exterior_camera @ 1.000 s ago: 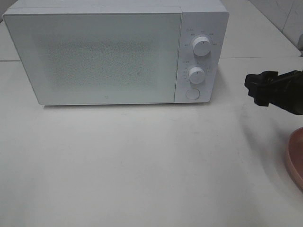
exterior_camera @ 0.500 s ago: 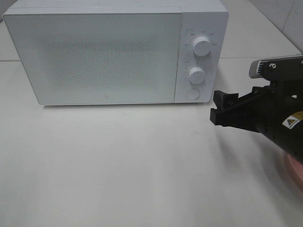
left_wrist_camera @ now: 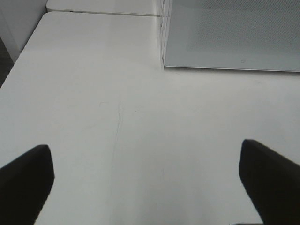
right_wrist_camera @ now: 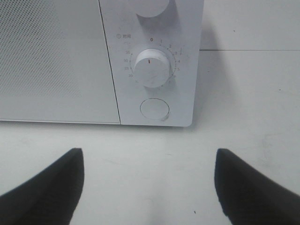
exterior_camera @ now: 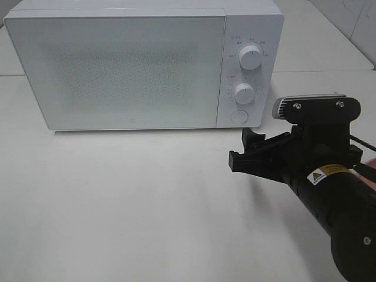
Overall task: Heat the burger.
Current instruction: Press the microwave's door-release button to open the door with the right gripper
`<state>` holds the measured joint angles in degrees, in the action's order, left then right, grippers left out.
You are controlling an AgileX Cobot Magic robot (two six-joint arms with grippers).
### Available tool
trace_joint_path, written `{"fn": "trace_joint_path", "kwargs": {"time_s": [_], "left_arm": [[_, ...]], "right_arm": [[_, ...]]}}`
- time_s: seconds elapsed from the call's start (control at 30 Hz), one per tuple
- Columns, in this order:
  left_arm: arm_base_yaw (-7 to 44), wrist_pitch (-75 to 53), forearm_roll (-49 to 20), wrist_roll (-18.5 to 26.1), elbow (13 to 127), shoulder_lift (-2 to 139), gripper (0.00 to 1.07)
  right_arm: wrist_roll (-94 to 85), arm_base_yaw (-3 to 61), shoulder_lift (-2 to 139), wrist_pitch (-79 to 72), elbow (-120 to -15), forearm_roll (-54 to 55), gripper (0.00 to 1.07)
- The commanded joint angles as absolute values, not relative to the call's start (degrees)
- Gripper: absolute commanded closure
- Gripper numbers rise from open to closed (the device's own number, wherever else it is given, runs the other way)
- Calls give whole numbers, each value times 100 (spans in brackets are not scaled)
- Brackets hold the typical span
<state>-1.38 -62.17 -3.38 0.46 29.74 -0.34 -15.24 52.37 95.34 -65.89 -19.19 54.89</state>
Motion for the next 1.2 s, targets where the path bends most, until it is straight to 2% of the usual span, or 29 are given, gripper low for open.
{"fn": "trace_joint_path", "kwargs": {"time_s": [0.03, 0.33, 0.43, 0.47, 0.5, 0.57, 0.6, 0.67, 0.7, 0.73, 0.8, 0.87, 1.2], "left_arm": [[-115, -6142, -321, 34, 2962, -155, 7], [-115, -6142, -321, 34, 2962, -155, 7], [-115, -6142, -321, 34, 2962, -155, 7], [-115, -6142, -321, 34, 2962, -155, 7], [-115, -6142, -321, 34, 2962, -155, 7], [-115, -6142, -321, 34, 2962, -155, 7], [-115, -6142, -321, 34, 2962, -155, 7], [-115, -6142, -321, 34, 2962, -155, 7], [-115, -6142, -321, 34, 2962, -155, 7], [-115, -6142, -321, 34, 2962, -155, 7], [-115, -6142, -321, 34, 2962, -155, 7], [-115, -6142, -321, 34, 2962, -155, 7], [-115, -6142, -321, 34, 2962, -155, 7]], "right_arm": [[-1507, 5271, 9597, -6807, -1982, 5552, 32], [-212, 5271, 9597, -6795, -1982, 5569, 36], [676, 5271, 9597, -6778, -1982, 5569, 42], [1346, 5271, 9597, -6755, -1982, 5569, 47], [1346, 5271, 9597, -6755, -1982, 5569, 47], [2515, 5271, 9597, -6715, -1982, 5569, 55], [2515, 5271, 9597, -6715, -1982, 5569, 55], [3615, 5271, 9597, -6646, -1982, 5569, 64], [3615, 5271, 9597, -6646, -1982, 5569, 64], [4332, 5271, 9597, -6589, -1982, 5563, 70], [4704, 5271, 9597, -6555, -1982, 5558, 74], [5689, 5271, 9597, -6486, -1982, 5546, 82], [7305, 5271, 9597, -6354, -1982, 5546, 99]]}}
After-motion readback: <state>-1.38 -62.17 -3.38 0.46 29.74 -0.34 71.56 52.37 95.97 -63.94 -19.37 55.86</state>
